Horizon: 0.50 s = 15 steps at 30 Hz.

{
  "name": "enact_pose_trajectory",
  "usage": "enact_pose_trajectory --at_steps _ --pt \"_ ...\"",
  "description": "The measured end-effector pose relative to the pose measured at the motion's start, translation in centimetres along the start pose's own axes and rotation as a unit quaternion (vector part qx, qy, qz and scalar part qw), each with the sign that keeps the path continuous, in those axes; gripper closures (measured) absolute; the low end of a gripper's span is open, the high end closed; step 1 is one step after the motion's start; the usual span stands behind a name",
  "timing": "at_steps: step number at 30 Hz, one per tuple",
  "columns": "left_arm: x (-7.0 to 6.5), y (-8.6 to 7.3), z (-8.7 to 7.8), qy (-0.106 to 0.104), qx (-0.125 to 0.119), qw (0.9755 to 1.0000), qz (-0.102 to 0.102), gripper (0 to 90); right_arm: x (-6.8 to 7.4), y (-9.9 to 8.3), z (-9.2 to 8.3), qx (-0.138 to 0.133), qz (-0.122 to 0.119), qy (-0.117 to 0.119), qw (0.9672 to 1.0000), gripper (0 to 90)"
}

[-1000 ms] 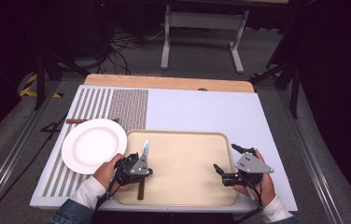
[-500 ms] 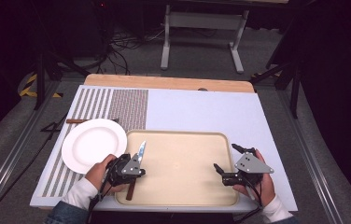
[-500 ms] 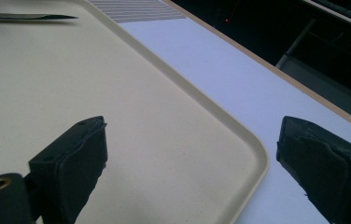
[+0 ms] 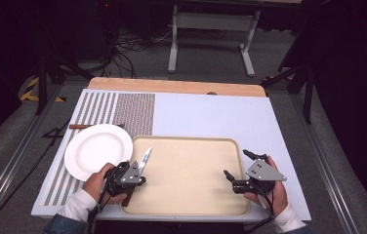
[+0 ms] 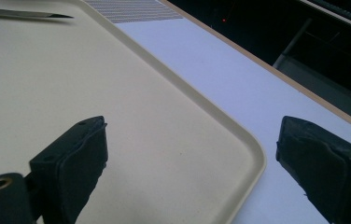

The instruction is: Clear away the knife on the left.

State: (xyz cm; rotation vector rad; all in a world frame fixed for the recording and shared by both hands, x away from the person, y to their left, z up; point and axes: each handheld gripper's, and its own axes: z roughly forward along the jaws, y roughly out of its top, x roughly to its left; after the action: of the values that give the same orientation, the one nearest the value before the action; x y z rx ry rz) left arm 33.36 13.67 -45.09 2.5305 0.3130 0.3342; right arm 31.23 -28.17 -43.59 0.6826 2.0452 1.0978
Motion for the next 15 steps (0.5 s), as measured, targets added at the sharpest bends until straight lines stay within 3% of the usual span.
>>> enact_pose_trajectory --at_steps 15 --pt "-0.2 -1.2 -0.8 0.007 -0.003 0.9999 -0.010 85.9 0.0 0.0 0.0 -0.001 0.000 -0.002 1.0000 9.8"
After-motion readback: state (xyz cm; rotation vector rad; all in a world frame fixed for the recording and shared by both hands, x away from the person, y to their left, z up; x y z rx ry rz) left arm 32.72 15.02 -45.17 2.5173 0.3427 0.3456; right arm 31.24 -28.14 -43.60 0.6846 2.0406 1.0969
